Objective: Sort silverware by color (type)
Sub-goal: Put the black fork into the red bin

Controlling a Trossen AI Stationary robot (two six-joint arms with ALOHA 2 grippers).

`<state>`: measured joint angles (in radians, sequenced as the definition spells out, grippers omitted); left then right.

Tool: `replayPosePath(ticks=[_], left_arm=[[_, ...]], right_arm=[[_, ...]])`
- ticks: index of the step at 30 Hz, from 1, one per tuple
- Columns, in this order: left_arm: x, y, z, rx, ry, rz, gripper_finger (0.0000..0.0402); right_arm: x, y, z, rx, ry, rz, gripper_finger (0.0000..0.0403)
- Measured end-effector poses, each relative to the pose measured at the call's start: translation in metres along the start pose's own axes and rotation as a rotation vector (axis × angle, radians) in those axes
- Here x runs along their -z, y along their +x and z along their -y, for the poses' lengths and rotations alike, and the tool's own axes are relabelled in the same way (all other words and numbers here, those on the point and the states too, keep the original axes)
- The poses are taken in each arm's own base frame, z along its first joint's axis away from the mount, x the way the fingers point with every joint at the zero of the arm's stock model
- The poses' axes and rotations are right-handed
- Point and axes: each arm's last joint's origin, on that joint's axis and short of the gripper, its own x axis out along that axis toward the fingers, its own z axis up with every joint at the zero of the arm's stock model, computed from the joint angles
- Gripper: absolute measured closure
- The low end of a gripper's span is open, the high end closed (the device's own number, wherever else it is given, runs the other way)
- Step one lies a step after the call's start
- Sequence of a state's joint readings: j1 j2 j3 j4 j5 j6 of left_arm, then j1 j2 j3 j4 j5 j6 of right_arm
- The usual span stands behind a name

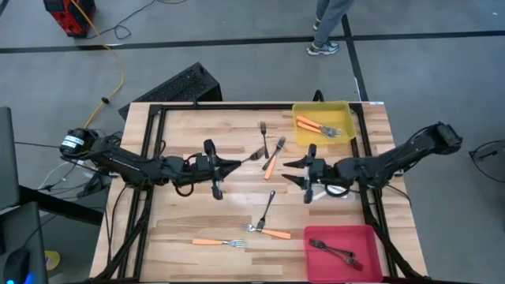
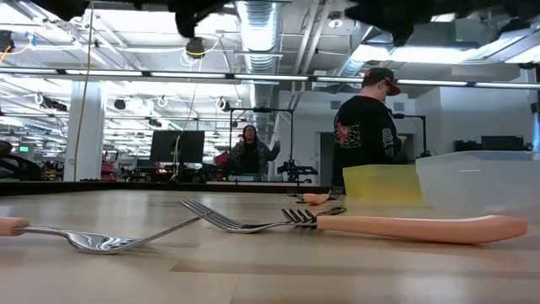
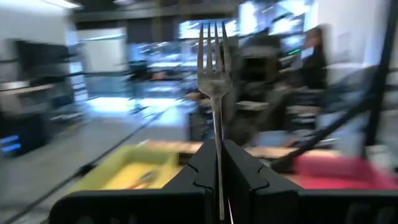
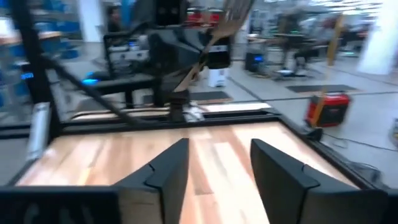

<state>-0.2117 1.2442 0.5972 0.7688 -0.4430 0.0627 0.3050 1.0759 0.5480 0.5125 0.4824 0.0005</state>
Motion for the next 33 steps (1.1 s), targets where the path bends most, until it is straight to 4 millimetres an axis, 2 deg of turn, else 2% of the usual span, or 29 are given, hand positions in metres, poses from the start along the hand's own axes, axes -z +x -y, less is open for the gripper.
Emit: replayPosePath(ticks=[6, 10, 14, 25, 31, 33], left_arm=[[0.008, -0.005, 0.001, -0.225, 0.096, -0.096, 0.0401], [0.009, -0.005, 0.001, -0.253, 0.114, -0.107, 0.0401], [0.010, -0.006, 0.001, -0.276, 0.138, -0.118, 0.0401], [0.012, -0.007, 0.001, -0.299, 0.156, -0.139, 0.0401], [0.012, -0.007, 0.001, -0.300, 0.157, -0.140, 0.0401], [0.012, -0.007, 0.001, -0.300, 0.158, -0.141, 0.0401]], right_arm=[[0.013, 0.023, -0.003, 0.118, 0.034, 0.058, 0.0154], [0.019, 0.041, -0.002, 0.150, 0.068, 0.119, 0.0115], [0.017, 0.063, 0.001, 0.188, 0.096, 0.177, 0.0092], [-0.016, 0.123, 0.008, 0.224, 0.099, 0.239, 0.0085], [-0.020, 0.151, 0.008, 0.248, 0.073, 0.184, 0.0085], [-0.023, 0.155, 0.008, 0.249, 0.071, 0.182, 0.0089]])
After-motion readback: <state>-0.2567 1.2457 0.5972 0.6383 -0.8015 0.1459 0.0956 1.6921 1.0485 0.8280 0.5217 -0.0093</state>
